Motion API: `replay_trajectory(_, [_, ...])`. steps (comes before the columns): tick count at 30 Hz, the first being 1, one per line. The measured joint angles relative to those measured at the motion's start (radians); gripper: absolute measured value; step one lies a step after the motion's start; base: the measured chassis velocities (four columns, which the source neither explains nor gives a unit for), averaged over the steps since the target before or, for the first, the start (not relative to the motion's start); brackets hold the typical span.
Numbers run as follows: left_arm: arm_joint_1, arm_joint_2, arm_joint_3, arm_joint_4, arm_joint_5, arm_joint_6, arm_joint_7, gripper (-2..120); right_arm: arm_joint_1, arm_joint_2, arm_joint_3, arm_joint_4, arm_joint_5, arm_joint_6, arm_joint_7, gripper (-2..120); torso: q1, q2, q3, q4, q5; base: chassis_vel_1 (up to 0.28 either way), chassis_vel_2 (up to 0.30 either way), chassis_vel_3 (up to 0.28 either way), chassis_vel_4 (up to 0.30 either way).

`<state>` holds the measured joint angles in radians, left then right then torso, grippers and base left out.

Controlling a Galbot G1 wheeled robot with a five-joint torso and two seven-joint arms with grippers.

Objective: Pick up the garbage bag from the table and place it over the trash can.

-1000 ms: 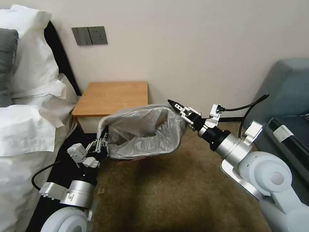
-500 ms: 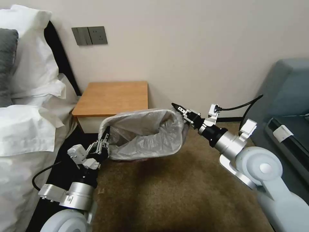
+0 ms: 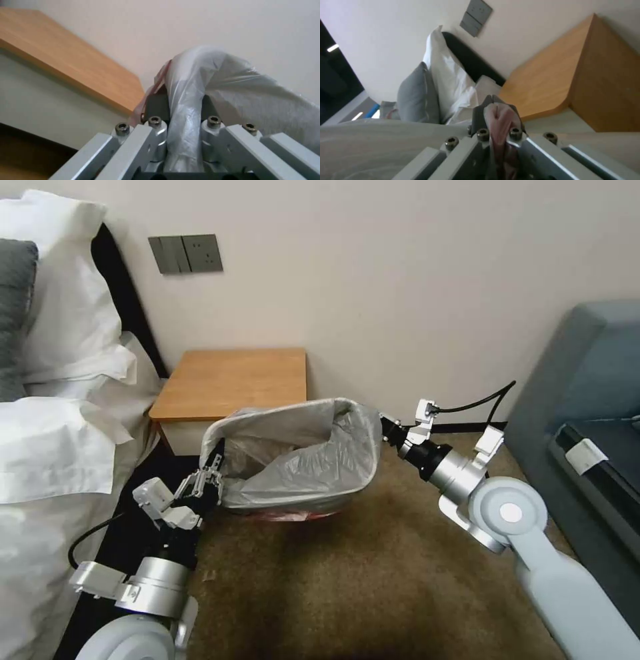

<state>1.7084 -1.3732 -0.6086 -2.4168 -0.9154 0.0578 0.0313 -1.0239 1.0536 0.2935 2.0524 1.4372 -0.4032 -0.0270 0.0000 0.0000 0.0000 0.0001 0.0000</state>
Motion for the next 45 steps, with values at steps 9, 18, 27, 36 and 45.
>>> replay_trajectory(9, [-0.040,-0.001,-0.004,0.029,-0.002,0.001,-0.035,8,-0.067,-0.040,0.057,0.026,-0.064,0.008,-0.009,34,0.000,0.000,0.000,-0.0002,0.0001,0.000,0.000,0.000,0.000])
replay_trajectory(18, [-0.065,-0.002,0.015,0.047,0.065,0.015,-0.103,8,-0.140,-0.090,0.142,0.072,-0.259,0.068,-0.036,65,0.000,0.000,0.000,-0.0003,0.0003,0.000,0.000,0.000,0.000])
replay_trajectory(27, [-0.053,0.032,0.031,0.051,0.272,0.026,-0.114,8,-0.016,-0.346,0.129,0.232,-0.409,0.140,-0.186,96,0.000,0.000,0.000,0.0000,-0.0002,0.000,0.000,0.000,0.000])
replay_trajectory(36, [-0.031,0.035,0.043,0.041,0.351,0.019,-0.106,8,0.332,-0.458,-0.334,0.303,-0.747,0.096,-0.294,67,0.000,0.000,0.000,0.0000,-0.0003,0.000,0.000,0.000,0.000])
replay_trajectory(45, [-0.009,0.030,0.052,0.032,0.429,-0.015,-0.068,8,0.621,-0.337,-0.664,0.226,-0.929,-0.062,-0.324,34,0.000,0.000,0.000,-0.0001,0.0000,0.000,0.000,0.000,0.000])
